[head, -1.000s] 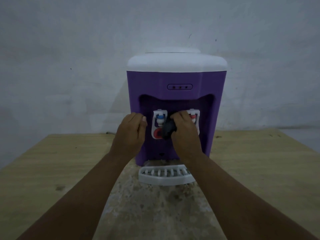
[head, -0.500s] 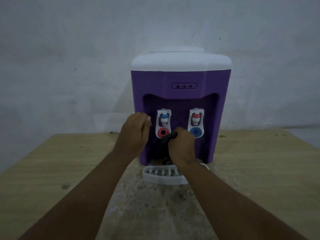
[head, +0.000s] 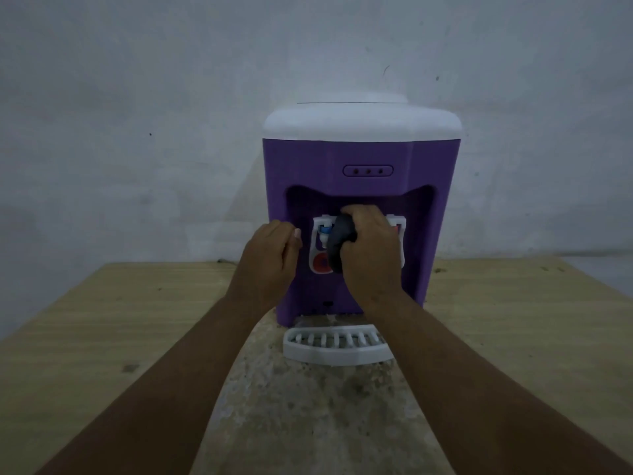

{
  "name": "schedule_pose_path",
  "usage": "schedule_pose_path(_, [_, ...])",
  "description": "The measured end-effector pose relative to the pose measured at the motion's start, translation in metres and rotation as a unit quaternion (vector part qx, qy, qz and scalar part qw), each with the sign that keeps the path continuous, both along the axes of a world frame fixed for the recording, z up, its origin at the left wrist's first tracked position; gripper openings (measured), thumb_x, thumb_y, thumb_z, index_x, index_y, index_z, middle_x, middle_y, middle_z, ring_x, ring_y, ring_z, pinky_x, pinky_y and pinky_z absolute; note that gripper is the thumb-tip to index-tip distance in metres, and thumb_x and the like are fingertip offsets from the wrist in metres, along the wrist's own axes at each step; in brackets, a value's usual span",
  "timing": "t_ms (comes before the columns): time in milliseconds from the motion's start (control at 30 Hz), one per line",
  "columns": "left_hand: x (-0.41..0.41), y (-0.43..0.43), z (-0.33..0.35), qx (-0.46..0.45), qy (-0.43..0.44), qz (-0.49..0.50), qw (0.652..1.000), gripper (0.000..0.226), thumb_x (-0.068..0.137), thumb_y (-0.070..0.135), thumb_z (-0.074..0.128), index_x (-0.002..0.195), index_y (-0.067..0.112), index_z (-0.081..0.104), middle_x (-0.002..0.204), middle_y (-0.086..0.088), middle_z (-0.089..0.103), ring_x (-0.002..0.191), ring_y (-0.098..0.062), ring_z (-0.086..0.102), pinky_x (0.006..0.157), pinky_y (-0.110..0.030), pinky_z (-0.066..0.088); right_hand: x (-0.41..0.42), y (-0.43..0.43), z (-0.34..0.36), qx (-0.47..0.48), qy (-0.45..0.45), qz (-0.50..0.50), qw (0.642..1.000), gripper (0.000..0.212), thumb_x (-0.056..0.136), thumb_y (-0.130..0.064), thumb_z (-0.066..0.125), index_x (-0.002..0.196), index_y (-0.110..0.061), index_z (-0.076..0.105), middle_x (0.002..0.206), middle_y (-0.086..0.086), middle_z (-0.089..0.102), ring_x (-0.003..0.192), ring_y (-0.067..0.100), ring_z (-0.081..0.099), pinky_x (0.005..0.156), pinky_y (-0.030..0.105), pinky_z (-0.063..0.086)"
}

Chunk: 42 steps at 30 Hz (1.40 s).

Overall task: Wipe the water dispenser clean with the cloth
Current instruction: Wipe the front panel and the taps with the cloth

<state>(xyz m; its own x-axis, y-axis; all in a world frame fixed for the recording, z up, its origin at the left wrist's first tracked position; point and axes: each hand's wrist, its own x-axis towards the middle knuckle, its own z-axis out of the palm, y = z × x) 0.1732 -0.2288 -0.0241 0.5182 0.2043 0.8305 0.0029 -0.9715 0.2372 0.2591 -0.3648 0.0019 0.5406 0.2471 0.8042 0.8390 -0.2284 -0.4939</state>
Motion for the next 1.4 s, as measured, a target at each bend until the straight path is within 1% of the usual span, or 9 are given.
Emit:
schedule_pose_path(67, [0.001, 0.001, 0.0, 0.0, 0.0, 0.005, 1.0, 0.028, 0.102, 0.015, 0.041, 0.074, 0.015, 0.041, 0.069, 0.002, 0.041, 0.065, -0.017, 0.038, 0.062, -0.025, 0.024, -0.002, 0.0, -0.002, -0.018, -0.015, 0.022, 0.999, 0.037, 0.066, 0.011, 0.051, 0.095, -0.004, 0.067, 0.093, 0.006, 0.064, 0.084, 0.016, 0.056, 0.077, 0.024, 0.046])
schedule_pose_path(167, [0.002, 0.001, -0.001, 0.003, 0.003, 0.011, 1.0, 0.03, 0.102, 0.017, 0.04, 0.073, 0.012, 0.043, 0.068, 0.0, 0.042, 0.064, -0.018, 0.038, 0.061, -0.025, 0.024, -0.002, 0.001, 0.006, -0.041, 0.004, 0.033, 0.999, 0.028, 0.068, 0.01, 0.048, 0.087, -0.004, 0.064, 0.085, 0.002, 0.055, 0.076, 0.017, 0.052, 0.067, 0.031, 0.045])
schedule_pose_path(300, [0.001, 0.001, -0.001, 0.006, 0.006, 0.015, 1.0, 0.03, 0.102, 0.016, 0.041, 0.073, 0.009, 0.045, 0.068, -0.002, 0.043, 0.065, -0.019, 0.039, 0.061, -0.025, 0.024, 0.006, -0.001, 0.017, -0.07, 0.095, -0.028, 0.993, 0.024, 0.085, 0.004, 0.046, 0.1, -0.007, 0.061, 0.094, -0.003, 0.052, 0.078, 0.009, 0.045, 0.06, 0.02, 0.034])
schedule_pose_path(500, [0.003, 0.001, -0.001, 0.007, 0.004, 0.015, 1.0, 0.029, 0.102, 0.014, 0.043, 0.074, 0.015, 0.042, 0.069, 0.001, 0.041, 0.064, -0.017, 0.038, 0.061, -0.025, 0.024, 0.002, -0.004, 0.015, -0.098, 0.037, 0.023, 0.994, 0.02, 0.083, 0.007, 0.044, 0.09, -0.005, 0.058, 0.091, 0.001, 0.048, 0.064, 0.002, 0.038, 0.06, 0.009, 0.035])
schedule_pose_path(733, [0.006, 0.003, -0.001, 0.012, 0.004, 0.019, 1.0, 0.028, 0.102, 0.014, 0.043, 0.075, 0.017, 0.04, 0.069, 0.002, 0.04, 0.064, -0.016, 0.036, 0.062, -0.024, 0.022, 0.001, 0.005, 0.015, -0.075, 0.086, -0.065, 0.991, 0.019, 0.09, -0.003, 0.046, 0.103, -0.006, 0.059, 0.104, 0.006, 0.058, 0.079, 0.013, 0.048, 0.066, 0.025, 0.035])
schedule_pose_path(933, [0.005, 0.0, 0.006, 0.029, 0.017, 0.015, 0.999, 0.016, 0.083, 0.022, 0.036, 0.07, 0.016, 0.043, 0.069, 0.003, 0.037, 0.063, -0.014, 0.032, 0.055, -0.025, 0.014, -0.009, 0.013, 0.006, -0.112, -0.085, -0.004, 0.99, 0.033, 0.074, 0.003, 0.055, 0.104, -0.007, 0.068, 0.099, 0.01, 0.061, 0.09, 0.025, 0.052, 0.074, 0.038, 0.045])
schedule_pose_path(1100, [0.01, -0.001, 0.002, 0.016, 0.024, 0.029, 0.999, 0.025, 0.066, -0.006, 0.049, 0.07, 0.018, 0.04, 0.07, 0.003, 0.036, 0.066, -0.015, 0.034, 0.052, -0.023, 0.014, 0.0, 0.013, 0.017, -0.097, 0.066, -0.017, 0.993, 0.013, 0.085, -0.003, 0.048, 0.089, -0.009, 0.059, 0.099, 0.012, 0.059, 0.086, 0.02, 0.054, 0.075, 0.033, 0.049])
schedule_pose_path(1267, [0.012, 0.0, 0.003, 0.022, 0.022, 0.039, 0.999, 0.024, 0.066, -0.009, 0.056, 0.067, 0.013, 0.046, 0.07, 0.001, 0.038, 0.066, -0.016, 0.036, 0.056, -0.026, 0.021, -0.006, 0.009, 0.018, -0.144, 0.042, 0.014, 0.989, 0.031, 0.086, -0.006, 0.049, 0.11, -0.018, 0.064, 0.106, 0.011, 0.049, 0.088, 0.022, 0.052, 0.076, 0.033, 0.05])
schedule_pose_path(1400, [0.011, -0.002, 0.003, 0.017, 0.007, 0.023, 1.0, 0.014, 0.066, -0.005, 0.048, 0.067, 0.008, 0.049, 0.068, -0.006, 0.045, 0.067, -0.015, 0.037, 0.057, -0.026, 0.012, 0.004, 0.01, 0.018, -0.115, 0.1, 0.027, 0.988, 0.016, 0.086, -0.003, 0.046, 0.078, -0.017, 0.052, 0.093, 0.014, 0.061, 0.074, 0.018, 0.055, 0.064, 0.026, 0.039])
